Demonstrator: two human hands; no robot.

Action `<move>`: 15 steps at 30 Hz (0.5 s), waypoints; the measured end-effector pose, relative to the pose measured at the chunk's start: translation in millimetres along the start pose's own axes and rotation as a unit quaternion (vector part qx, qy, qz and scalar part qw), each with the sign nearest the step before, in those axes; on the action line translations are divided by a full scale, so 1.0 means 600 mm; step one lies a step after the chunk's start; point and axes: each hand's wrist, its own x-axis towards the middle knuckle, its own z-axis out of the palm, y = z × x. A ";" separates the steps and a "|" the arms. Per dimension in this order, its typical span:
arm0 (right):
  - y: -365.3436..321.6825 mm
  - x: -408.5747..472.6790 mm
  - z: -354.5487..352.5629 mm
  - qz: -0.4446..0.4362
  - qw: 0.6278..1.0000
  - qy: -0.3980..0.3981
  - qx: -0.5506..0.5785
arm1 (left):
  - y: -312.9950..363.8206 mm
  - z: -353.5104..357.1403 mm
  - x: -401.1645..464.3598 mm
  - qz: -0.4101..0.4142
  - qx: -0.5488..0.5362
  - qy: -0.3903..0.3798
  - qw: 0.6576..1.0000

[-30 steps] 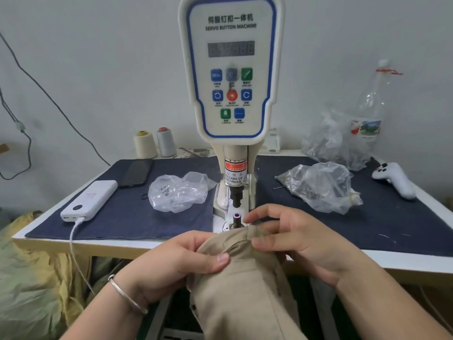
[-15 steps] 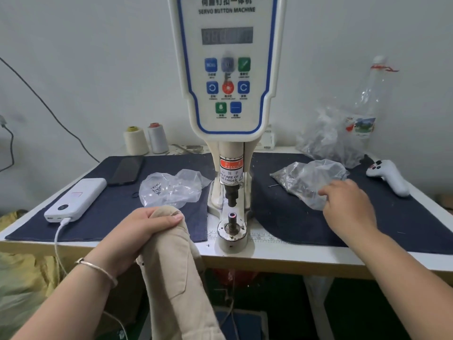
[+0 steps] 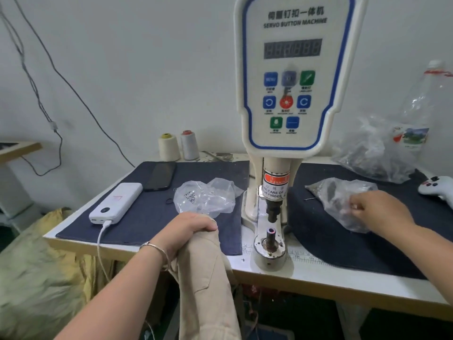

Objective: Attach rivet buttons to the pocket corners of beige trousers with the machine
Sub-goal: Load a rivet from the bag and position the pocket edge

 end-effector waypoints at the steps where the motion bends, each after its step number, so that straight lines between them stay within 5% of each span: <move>1: 0.003 0.006 0.003 -0.009 1.000 -0.007 -0.004 | -0.001 0.000 0.001 -0.001 -0.002 0.001 1.000; 15: -0.024 0.025 0.005 0.037 0.999 -0.028 -0.024 | -0.014 -0.006 0.015 -0.004 -0.025 -0.012 1.000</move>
